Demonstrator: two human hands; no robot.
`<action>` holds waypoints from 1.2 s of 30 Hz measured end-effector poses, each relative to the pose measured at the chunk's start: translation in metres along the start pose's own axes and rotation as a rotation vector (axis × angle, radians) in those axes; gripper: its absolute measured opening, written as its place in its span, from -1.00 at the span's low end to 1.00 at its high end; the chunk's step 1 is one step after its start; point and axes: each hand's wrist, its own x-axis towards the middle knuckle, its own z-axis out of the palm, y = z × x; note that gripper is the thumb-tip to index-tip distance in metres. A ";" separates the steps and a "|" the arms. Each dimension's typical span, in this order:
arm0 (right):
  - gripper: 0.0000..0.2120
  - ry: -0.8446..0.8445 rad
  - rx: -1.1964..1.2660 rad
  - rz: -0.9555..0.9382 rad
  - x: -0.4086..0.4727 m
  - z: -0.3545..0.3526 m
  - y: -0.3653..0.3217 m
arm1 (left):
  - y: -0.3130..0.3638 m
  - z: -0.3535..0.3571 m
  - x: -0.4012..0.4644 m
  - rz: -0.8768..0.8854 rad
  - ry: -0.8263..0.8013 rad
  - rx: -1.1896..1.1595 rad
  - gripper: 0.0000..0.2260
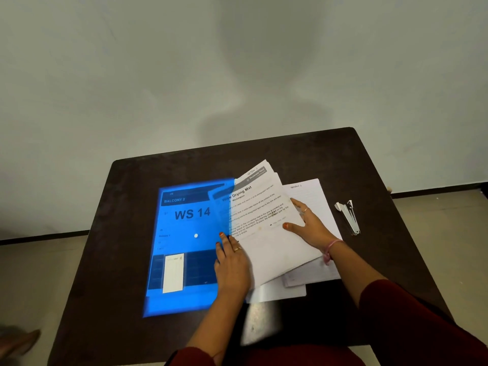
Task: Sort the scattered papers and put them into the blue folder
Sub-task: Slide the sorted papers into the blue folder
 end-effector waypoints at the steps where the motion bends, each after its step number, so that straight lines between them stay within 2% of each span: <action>1: -0.29 0.024 0.003 -0.007 0.001 0.003 0.002 | 0.000 0.000 0.000 -0.001 0.000 0.004 -0.45; 9: -0.31 0.121 0.062 -0.055 0.007 0.019 0.013 | 0.007 0.000 0.002 -0.057 -0.069 -0.045 -0.39; 16: -0.30 0.253 0.015 -0.142 -0.010 0.072 0.008 | 0.011 0.000 0.003 -0.052 -0.080 -0.078 -0.36; 23: -0.32 0.134 0.004 -0.140 -0.007 0.117 -0.008 | 0.007 0.003 0.004 -0.022 -0.060 -0.123 -0.41; 27: -0.46 -0.142 0.008 -0.065 -0.008 0.124 -0.018 | 0.002 0.002 0.005 -0.008 -0.051 -0.182 -0.46; 28: -0.47 -0.159 -0.020 -0.055 -0.006 0.123 -0.015 | 0.001 0.001 0.004 -0.005 -0.051 -0.192 -0.46; 32: -0.44 -0.045 -0.019 -0.026 0.000 0.123 -0.005 | 0.000 0.001 0.003 0.009 -0.041 -0.224 -0.42; 36: -0.47 -0.007 -0.012 -0.034 0.003 0.129 -0.011 | -0.001 -0.001 0.002 0.012 -0.048 -0.231 -0.38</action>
